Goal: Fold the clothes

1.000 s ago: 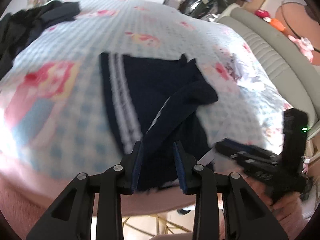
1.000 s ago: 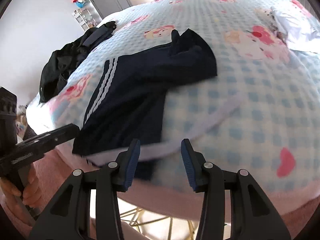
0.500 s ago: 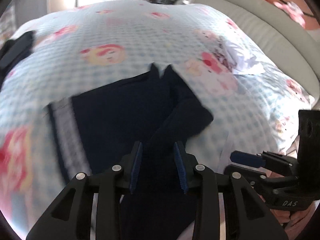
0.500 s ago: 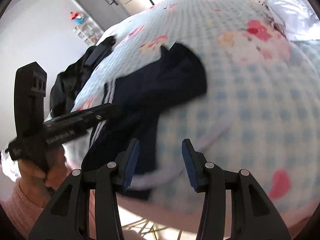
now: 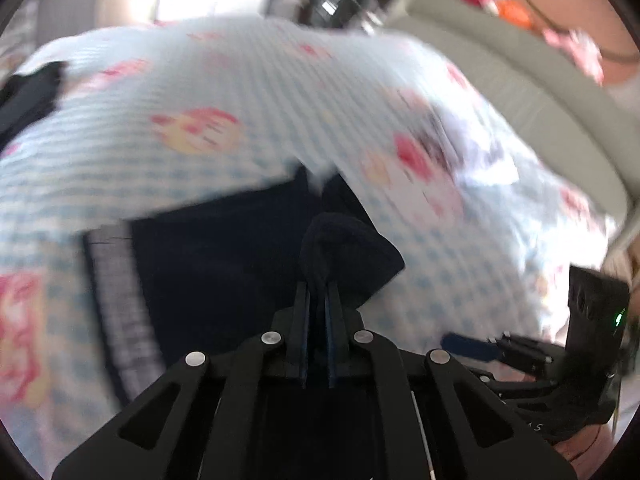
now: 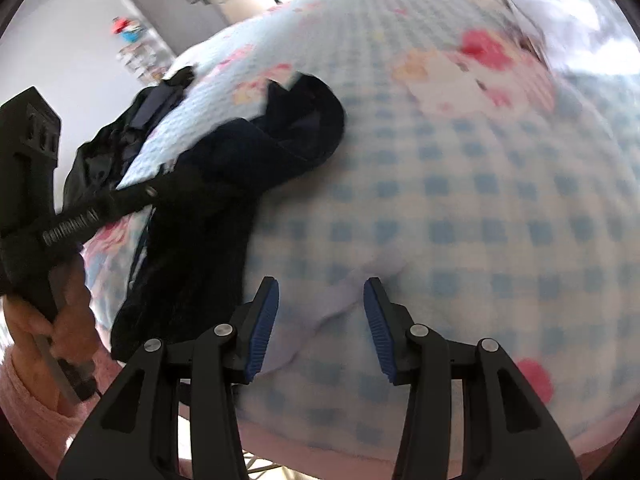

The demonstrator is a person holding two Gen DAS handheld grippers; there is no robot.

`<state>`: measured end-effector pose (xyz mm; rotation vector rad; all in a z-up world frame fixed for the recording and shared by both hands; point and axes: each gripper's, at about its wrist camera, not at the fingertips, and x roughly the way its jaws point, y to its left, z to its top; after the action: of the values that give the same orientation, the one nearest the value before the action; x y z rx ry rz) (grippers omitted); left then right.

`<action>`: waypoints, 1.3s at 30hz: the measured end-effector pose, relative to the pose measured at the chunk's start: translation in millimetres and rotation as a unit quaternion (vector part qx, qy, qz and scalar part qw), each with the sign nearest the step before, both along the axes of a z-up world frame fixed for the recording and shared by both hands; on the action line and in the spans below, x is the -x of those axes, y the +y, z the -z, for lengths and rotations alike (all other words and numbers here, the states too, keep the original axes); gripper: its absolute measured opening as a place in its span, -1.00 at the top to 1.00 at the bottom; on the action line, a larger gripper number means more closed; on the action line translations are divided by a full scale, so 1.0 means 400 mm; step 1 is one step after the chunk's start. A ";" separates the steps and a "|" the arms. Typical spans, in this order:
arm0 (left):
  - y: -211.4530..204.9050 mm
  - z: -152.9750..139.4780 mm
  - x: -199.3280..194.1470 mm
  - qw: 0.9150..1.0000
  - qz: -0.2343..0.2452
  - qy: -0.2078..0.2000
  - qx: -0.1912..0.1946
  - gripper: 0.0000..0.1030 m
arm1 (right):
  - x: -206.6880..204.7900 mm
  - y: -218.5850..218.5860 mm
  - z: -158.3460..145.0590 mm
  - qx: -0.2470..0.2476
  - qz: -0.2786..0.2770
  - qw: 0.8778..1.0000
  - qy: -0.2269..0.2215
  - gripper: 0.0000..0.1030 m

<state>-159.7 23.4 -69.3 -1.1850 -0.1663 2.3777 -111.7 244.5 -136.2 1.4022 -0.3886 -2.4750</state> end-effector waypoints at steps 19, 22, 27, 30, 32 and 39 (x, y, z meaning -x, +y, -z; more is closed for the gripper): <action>-0.311 0.124 0.065 0.996 -0.081 -0.028 -0.037 0.85 | 0.251 -0.155 -0.060 -0.108 -0.023 0.994 0.010 0.12; -0.298 0.119 0.078 0.996 -0.073 -0.024 -0.050 0.85 | 0.350 -0.229 -0.086 -0.125 -0.060 0.990 0.028 0.12; -0.266 0.126 0.104 0.997 -0.061 -0.025 -0.038 0.84 | 0.465 -0.356 -0.055 -0.147 -0.137 0.980 -0.005 0.12; -0.258 0.134 0.107 0.998 -0.057 -0.029 -0.026 0.84 | 0.486 -0.391 0.013 -0.200 -0.161 0.965 -0.047 0.12; -0.257 0.143 0.111 0.997 -0.062 -0.034 -0.010 0.84 | 0.477 -0.377 0.030 -0.224 -0.154 0.961 -0.051 0.12; -0.286 0.165 0.122 0.994 -0.089 -0.057 -0.012 0.84 | 0.465 -0.200 0.015 -0.217 -0.082 0.971 -0.054 0.12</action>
<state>-208.6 -91.2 -135.3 -1.3457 -0.3523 2.4520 -297.6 164.5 -142.1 1.6549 0.2600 -2.4446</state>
